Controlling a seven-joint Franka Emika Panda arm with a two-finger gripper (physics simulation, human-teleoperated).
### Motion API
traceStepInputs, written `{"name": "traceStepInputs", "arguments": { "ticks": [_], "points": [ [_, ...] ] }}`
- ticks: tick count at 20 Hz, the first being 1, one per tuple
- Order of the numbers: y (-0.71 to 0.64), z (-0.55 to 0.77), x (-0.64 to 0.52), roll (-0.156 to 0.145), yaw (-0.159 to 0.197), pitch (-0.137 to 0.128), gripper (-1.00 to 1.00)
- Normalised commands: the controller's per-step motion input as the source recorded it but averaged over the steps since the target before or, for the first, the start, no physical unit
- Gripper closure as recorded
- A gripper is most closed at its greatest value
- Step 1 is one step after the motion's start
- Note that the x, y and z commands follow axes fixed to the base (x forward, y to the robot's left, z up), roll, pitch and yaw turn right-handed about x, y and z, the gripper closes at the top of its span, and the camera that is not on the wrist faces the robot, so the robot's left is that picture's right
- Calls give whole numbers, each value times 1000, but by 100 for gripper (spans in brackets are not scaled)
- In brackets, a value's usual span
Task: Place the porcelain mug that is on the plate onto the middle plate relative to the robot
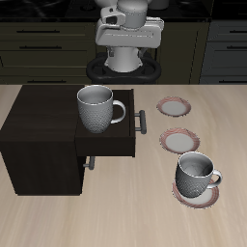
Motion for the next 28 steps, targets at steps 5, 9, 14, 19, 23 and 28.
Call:
{"name": "traceStepInputs", "arguments": {
  "ticks": [5,9,14,19,23,28],
  "points": [
    [431,59,349,13,-12,4,-100],
    [532,38,274,20,-18,1,-100],
    [399,110,237,21,-17,-18,-100],
    [407,72,238,26,4,-13,-100],
    [222,78,296,26,-17,10,-100],
    [61,130,431,3,-24,-23,-100]
  ]
}}
